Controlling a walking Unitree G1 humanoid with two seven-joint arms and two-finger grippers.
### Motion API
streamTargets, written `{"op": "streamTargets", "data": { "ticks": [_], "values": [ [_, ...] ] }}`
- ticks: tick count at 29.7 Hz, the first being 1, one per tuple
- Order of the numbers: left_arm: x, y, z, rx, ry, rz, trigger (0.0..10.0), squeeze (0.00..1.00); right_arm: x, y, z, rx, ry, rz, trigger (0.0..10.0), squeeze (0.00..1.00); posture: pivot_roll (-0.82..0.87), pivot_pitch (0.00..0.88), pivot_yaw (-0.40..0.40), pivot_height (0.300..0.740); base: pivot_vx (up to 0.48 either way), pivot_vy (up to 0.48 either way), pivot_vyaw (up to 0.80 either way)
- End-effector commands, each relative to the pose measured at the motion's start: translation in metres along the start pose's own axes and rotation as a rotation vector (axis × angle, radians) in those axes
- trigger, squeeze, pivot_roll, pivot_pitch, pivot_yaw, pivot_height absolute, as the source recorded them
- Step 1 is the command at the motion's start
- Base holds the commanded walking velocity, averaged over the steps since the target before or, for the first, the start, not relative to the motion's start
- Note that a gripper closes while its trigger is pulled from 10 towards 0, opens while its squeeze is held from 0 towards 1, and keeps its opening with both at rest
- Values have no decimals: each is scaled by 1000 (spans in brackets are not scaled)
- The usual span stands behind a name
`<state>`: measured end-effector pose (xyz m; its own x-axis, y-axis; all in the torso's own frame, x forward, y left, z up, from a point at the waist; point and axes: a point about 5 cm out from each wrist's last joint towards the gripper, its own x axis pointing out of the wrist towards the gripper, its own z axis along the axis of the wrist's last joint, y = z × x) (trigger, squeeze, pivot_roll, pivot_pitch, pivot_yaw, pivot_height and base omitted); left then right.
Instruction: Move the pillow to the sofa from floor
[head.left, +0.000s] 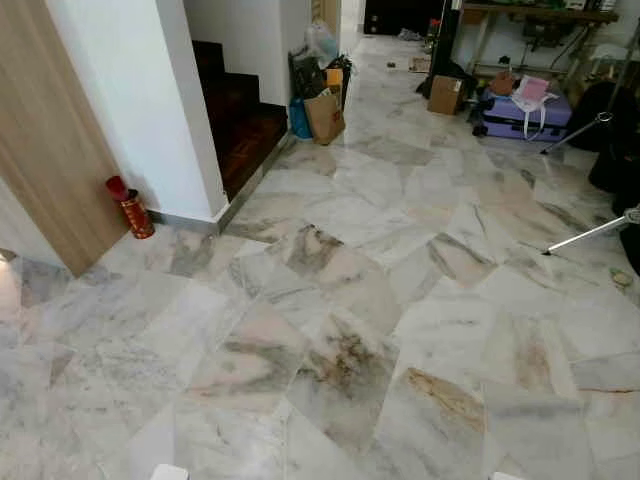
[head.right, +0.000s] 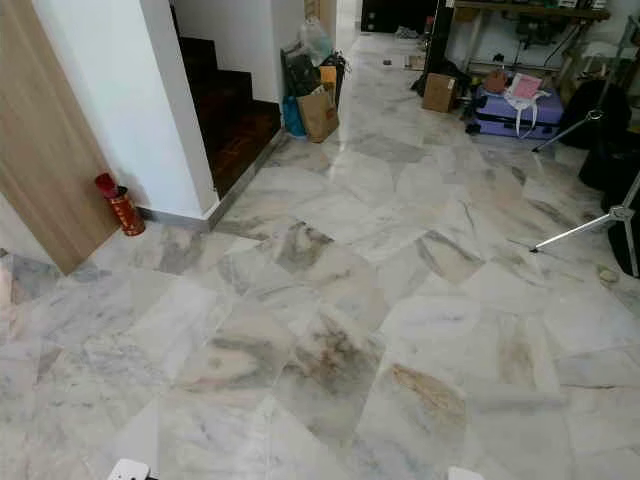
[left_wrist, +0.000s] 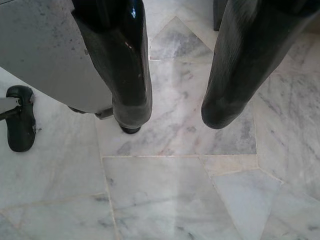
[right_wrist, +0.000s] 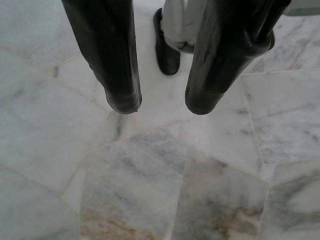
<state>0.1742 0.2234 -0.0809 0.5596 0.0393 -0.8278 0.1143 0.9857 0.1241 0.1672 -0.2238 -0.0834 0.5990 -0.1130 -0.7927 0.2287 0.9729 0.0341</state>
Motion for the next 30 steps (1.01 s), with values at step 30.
{"op": "streamTargets", "data": {
  "ticks": [30],
  "values": [
    [3,-18,4,-4,-14,-38,10000,0,1,5,0,1,-7,1,10000,0,-93,0,-1,740,0,0,0]
  ]
}}
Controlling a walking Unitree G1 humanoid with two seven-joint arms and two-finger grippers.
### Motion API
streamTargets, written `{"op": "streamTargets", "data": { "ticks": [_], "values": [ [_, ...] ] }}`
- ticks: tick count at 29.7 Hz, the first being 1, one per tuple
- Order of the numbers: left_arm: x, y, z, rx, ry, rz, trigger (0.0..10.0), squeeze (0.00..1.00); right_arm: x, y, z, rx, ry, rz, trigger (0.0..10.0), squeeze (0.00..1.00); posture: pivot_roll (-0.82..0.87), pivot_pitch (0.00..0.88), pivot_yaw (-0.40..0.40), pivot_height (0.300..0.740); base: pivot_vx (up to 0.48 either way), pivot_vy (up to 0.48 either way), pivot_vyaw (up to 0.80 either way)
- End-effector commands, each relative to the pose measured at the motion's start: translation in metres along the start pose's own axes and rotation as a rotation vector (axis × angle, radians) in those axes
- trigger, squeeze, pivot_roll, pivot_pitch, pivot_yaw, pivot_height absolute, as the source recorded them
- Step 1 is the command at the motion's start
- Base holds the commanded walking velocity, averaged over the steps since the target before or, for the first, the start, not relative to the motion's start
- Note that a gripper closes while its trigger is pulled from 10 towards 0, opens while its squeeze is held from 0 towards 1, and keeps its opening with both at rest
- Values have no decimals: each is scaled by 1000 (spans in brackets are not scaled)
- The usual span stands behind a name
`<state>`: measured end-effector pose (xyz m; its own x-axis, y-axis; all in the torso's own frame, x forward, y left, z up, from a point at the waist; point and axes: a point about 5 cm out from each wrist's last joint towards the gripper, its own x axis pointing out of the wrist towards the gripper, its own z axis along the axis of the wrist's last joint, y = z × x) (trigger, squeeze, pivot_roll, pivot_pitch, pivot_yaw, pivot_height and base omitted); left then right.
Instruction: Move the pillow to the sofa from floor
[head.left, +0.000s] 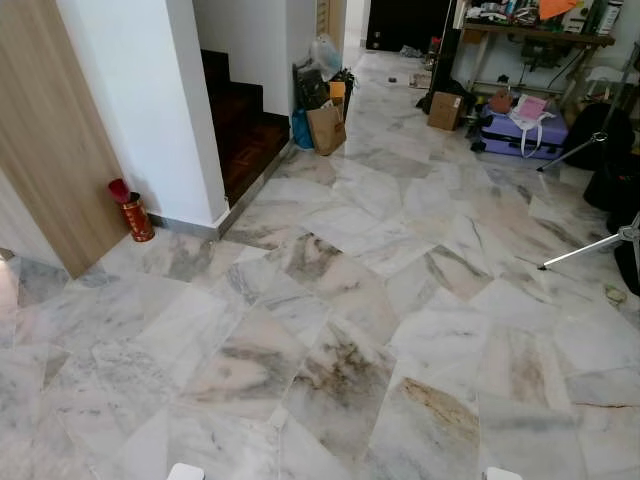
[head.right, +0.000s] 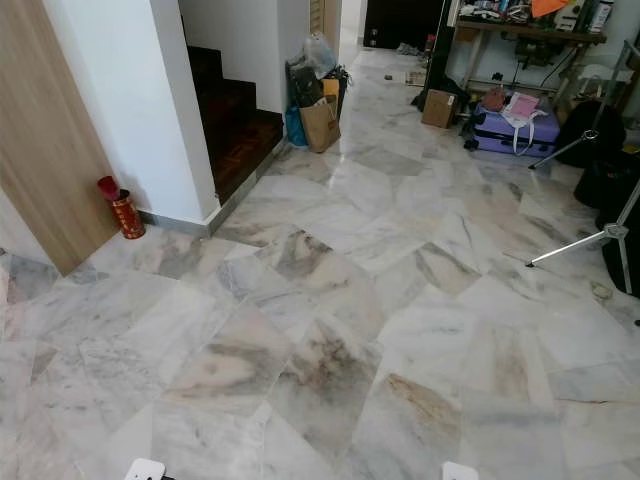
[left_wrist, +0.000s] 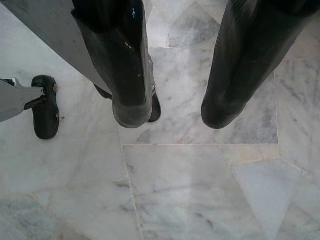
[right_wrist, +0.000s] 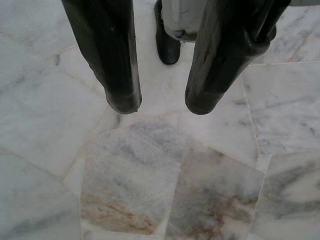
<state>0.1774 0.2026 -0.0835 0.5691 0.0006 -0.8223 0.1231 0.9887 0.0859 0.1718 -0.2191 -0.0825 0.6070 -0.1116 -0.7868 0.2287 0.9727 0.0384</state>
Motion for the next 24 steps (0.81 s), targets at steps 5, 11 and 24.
{"op": "streamTargets", "data": {
  "ticks": [5,11,24],
  "values": [
    [0,3,0,-14,0,15,10000,0,-1,-1,-4,5,12,-13,10000,0,-79,0,-6,740,0,0,0],
    [-1,2,-3,-59,0,33,10000,0,0,-2,0,23,-5,-24,10000,0,-87,0,2,740,0,0,0],
    [-6,25,-12,-135,12,197,10000,0,-3,9,-10,-452,-25,15,10000,0,-74,0,18,740,0,0,0]
  ]
}}
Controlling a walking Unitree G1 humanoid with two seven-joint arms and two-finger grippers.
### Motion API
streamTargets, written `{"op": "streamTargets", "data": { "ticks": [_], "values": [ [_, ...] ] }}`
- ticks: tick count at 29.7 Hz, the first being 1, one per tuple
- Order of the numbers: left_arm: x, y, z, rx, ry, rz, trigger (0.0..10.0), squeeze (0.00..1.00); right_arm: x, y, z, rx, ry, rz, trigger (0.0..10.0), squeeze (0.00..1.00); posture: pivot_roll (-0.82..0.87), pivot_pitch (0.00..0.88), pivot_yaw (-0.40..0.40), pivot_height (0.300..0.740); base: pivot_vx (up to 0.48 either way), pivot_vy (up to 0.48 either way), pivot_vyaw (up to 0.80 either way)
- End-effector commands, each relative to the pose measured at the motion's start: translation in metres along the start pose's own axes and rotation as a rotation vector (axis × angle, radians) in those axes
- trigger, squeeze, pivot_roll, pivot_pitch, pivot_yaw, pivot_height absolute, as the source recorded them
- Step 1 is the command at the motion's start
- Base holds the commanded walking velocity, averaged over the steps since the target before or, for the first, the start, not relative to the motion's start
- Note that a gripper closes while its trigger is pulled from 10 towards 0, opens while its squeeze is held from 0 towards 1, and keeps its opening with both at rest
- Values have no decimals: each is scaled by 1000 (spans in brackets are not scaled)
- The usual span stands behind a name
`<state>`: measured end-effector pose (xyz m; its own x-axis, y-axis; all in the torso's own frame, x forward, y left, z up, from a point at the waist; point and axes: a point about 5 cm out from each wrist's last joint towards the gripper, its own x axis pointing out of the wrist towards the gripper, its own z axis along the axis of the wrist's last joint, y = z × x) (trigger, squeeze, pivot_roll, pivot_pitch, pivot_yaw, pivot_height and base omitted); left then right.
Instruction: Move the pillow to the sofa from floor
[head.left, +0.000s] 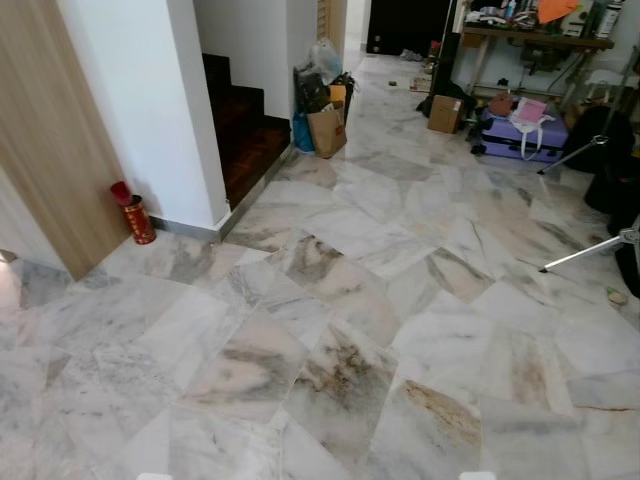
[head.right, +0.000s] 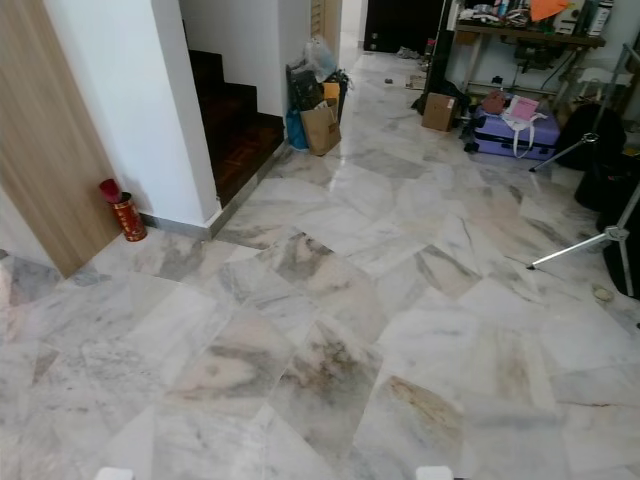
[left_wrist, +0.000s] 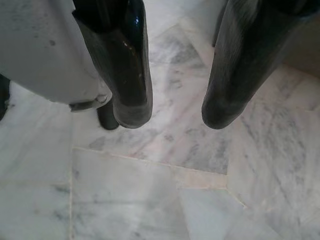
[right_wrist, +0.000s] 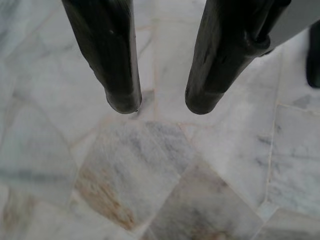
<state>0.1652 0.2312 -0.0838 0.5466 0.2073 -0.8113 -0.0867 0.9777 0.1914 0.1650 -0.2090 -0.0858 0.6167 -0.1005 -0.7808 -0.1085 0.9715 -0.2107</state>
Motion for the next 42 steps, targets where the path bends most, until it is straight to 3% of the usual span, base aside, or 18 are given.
{"op": "streamTargets", "data": {
  "ticks": [1,6,7,8,12,13,14,18,22,25,27,28,30,31,34,35,37,42],
  "values": [
    [0,-5,7,-32,-45,-35,10000,0,0,1,5,0,-46,6,10000,0,-78,0,21,740,0,0,0],
    [1,-11,17,-26,-109,-83,10000,0,2,1,23,90,-137,16,10000,0,-81,0,26,740,0,0,0],
    [1,-12,24,-19,-150,-98,10000,0,3,1,36,48,-218,30,10000,0,-87,2,29,740,0,0,0],
    [1,-12,24,-19,-150,-98,10000,0,3,1,36,48,-218,30,10000,0,-87,2,29,740,0,0,0],
    [1,-9,38,-27,-222,-95,10000,0,-3,-14,65,174,-451,-19,10000,0,-87,23,32,740,0,0,0],
    [1,-8,38,-24,-221,-92,10000,0,-9,-18,72,239,-550,-34,10000,0,-87,25,33,740,0,0,0],
    [1,-7,38,-20,-221,-90,10000,0,-11,-19,74,258,-581,-37,10000,0,-89,31,35,740,0,0,0],
    [1,-2,36,-26,-222,-79,10000,0,-33,-24,78,263,-755,-69,10000,0,-108,41,40,740,0,0,0],
    [0,-1,34,-29,-223,-77,10000,0,-57,-25,65,262,-824,-88,10000,0,-104,47,38,740,0,0,0],
    [0,-2,34,-34,-224,-77,10000,0,-63,-20,46,300,-775,-62,10000,0,-107,44,31,740,0,0,0],
    [0,-3,35,-40,-225,-77,10000,0,-54,-13,27,293,-659,-15,10000,0,-107,40,28,740,0,0,0],
    [0,-3,35,-49,-224,-75,10000,0,-43,-9,11,274,-538,1,10000,0,-102,41,28,740,0,0,0],
    [1,-4,35,-53,-223,-74,10000,0,-39,-9,5,277,-486,6,10000,0,-100,41,27,740,0,0,0],
    [1,-5,35,-65,-214,-76,10000,0,-28,-8,-16,329,-301,-15,10000,0,-91,34,26,740,0,0,0],
    [1,-5,33,-71,-203,-77,10000,0,-25,-8,-30,361,-176,-30,10000,0,-77,35,29,740,0,0,0],
    [1,-3,29,-69,-187,-73,10000,0,-24,-11,-40,409,-91,-59,10000,0,-74,26,24,740,0,0,0],
    [0,-2,25,-71,-174,-68,10000,0,-23,-13,-45,440,-36,-83,10000,0,-71,26,23,740,0,0,0],
    [-1,5,8,-104,-110,-41,10000,0,-15,-10,-33,348,-19,-14,10000,0,-56,21,6,740,0,0,0]
  ]
}}
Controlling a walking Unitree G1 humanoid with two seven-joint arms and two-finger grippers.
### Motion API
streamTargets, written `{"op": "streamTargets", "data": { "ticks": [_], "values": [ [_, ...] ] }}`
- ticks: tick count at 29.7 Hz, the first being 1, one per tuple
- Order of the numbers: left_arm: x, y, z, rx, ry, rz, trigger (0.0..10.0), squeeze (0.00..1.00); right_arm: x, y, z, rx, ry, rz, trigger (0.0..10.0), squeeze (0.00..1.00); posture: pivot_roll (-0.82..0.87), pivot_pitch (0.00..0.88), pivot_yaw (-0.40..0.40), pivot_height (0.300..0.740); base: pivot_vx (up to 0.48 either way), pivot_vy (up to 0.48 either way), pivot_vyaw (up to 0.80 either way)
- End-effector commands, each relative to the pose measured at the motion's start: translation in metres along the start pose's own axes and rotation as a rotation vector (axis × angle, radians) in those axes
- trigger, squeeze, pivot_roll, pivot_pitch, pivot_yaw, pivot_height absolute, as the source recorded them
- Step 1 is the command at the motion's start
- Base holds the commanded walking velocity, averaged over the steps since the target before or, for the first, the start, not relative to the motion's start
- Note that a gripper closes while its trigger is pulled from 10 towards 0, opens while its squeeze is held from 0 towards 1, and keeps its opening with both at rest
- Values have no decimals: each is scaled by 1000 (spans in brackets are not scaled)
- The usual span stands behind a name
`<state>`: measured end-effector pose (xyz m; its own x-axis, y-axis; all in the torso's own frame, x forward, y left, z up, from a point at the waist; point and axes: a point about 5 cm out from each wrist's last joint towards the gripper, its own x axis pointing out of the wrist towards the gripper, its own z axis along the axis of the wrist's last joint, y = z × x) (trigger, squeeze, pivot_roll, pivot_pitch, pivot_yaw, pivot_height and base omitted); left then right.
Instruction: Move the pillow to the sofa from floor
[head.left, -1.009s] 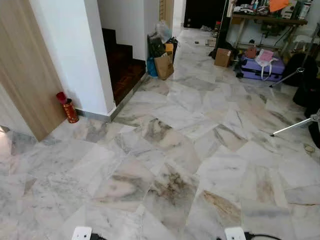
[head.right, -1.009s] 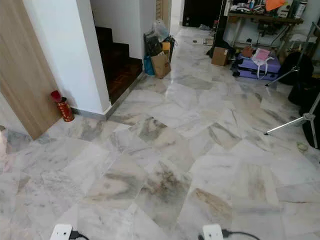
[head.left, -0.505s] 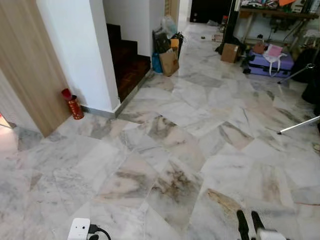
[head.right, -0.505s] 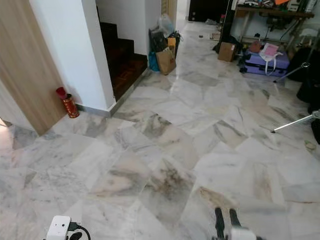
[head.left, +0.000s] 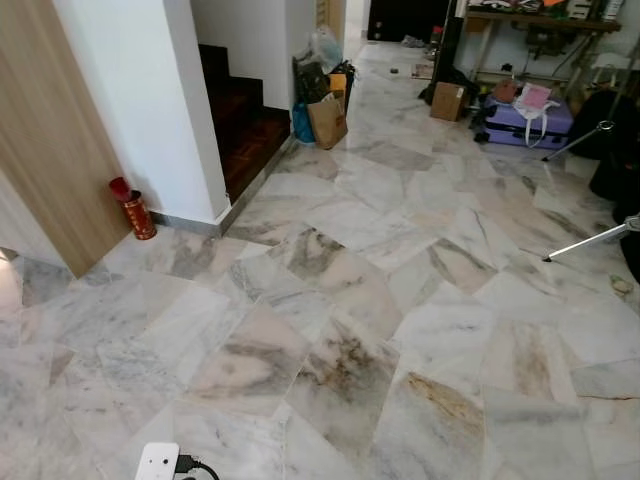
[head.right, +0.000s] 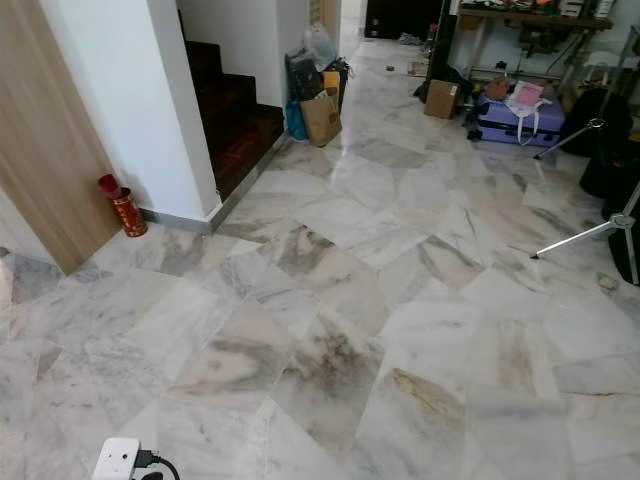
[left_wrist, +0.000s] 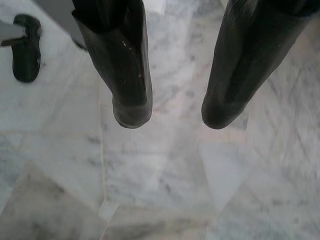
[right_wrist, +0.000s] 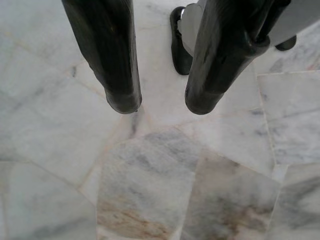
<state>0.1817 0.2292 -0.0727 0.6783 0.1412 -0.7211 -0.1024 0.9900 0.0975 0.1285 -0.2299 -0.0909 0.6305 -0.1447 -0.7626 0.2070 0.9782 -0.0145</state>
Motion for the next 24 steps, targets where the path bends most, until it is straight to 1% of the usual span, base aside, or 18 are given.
{"op": "streamTargets", "data": {
  "ticks": [1,2,5,9,11,14,18,19,22,24],
  "values": [
    [-5,9,-16,-47,64,35,10000,0,3,8,4,-47,4,39,10000,0,-56,21,6,740,0,0,0],
    [-7,10,-23,-68,95,39,10000,0,5,9,7,-66,3,45,10000,0,-64,18,-2,740,0,0,0],
    [-9,6,-32,-65,131,28,10000,0,8,11,16,-65,-8,50,10000,0,-71,17,-17,740,0,0,0],
    [-10,0,-34,-66,143,15,10000,0,9,10,19,-71,-8,53,10000,0,-52,15,-30,740,0,0,0],
    [-9,-3,-34,-79,135,7,10000,0,10,12,18,-98,14,67,10000,0,-47,18,-34,740,0,0,0],
    [-9,-4,-34,-78,135,9,10000,0,11,16,17,-70,22,55,10000,0,-50,25,-29,740,0,0,0],
    [-10,-1,-35,-60,145,12,10000,0,10,23,12,-53,34,64,10000,0,-57,32,-14,740,0,0,0],
    [-10,-1,-35,-60,145,12,10000,0,10,23,12,-53,34,64,10000,0,-57,32,-14,740,0,0,0],
    [-10,2,-35,-51,144,11,10000,0,8,23,5,-14,59,45,10000,0,-57,35,-1,740,0,0,0],
    [-10,4,-33,-48,139,11,10000,0,7,27,1,-25,72,49,10000,0,-59,40,15,740,0,0,800]
  ]
}}
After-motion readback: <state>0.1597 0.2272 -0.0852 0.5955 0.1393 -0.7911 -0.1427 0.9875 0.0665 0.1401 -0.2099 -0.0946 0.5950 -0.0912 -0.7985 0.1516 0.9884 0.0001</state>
